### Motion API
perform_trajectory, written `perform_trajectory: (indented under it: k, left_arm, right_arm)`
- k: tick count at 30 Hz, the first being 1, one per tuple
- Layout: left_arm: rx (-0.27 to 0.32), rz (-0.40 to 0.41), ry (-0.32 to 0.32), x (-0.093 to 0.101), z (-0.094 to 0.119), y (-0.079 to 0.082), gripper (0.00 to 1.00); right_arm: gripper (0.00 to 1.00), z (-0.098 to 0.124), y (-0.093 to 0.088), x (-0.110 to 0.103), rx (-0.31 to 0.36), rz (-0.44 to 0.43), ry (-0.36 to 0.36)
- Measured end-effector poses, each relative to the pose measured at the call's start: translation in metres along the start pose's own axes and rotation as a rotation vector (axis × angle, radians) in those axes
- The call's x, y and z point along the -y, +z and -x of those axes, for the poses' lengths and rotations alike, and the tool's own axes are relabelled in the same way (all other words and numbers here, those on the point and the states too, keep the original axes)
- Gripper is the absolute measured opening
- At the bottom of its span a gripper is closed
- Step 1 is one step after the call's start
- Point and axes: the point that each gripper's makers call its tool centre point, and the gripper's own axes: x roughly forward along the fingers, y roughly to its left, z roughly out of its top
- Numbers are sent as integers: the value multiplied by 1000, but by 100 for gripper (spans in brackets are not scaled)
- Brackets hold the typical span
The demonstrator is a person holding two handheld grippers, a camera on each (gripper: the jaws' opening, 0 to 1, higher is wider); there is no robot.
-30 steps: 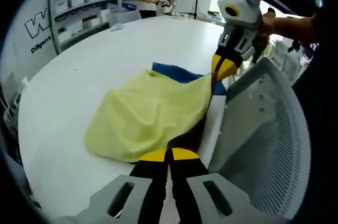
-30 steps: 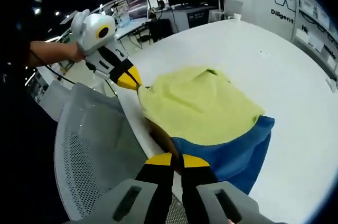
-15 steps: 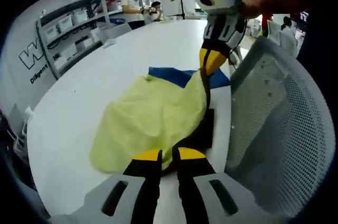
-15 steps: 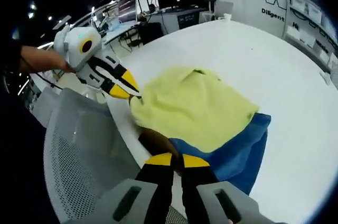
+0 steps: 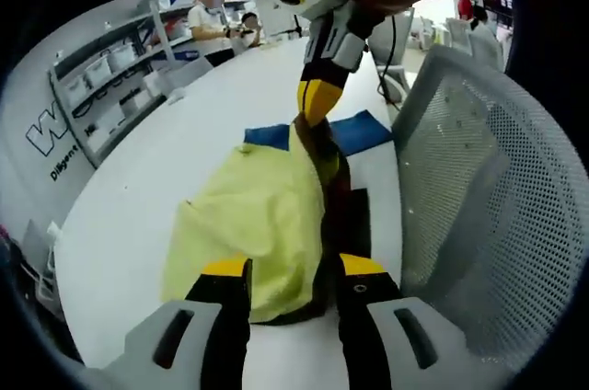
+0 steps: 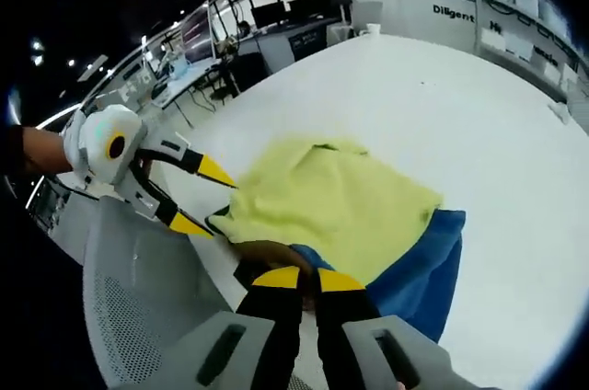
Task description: Fold the garment on the visible template until the final outline fits inside the template.
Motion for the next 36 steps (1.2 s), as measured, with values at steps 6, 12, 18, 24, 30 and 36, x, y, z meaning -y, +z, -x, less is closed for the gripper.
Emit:
perform_trajectory:
  k: [6, 12, 18, 24, 30, 36]
  left_arm:
    - [0, -53, 2, 4, -7, 4, 38]
    - [-24, -161, 35, 5, -13, -2, 45]
    - [-35, -156, 56, -3, -13, -6, 42]
    - [-2, -215, 83, -12, -10, 5, 38]
    - [3, -337, 40, -3, -17, 14, 31]
    - [-14, -399, -2, 8, -25, 11, 30]
  right_arm:
    - [0, -3, 9, 4, 15, -35, -12]
    - [0, -7, 20, 17, 36, -145, -28]
    - [0, -13, 29, 25, 35, -159, -43]
    - [0, -24, 26, 34, 1, -157, -74]
    - [0, -36, 21, 41, -47, -140, -104]
    - [0, -38, 22, 44, -56, -156, -109]
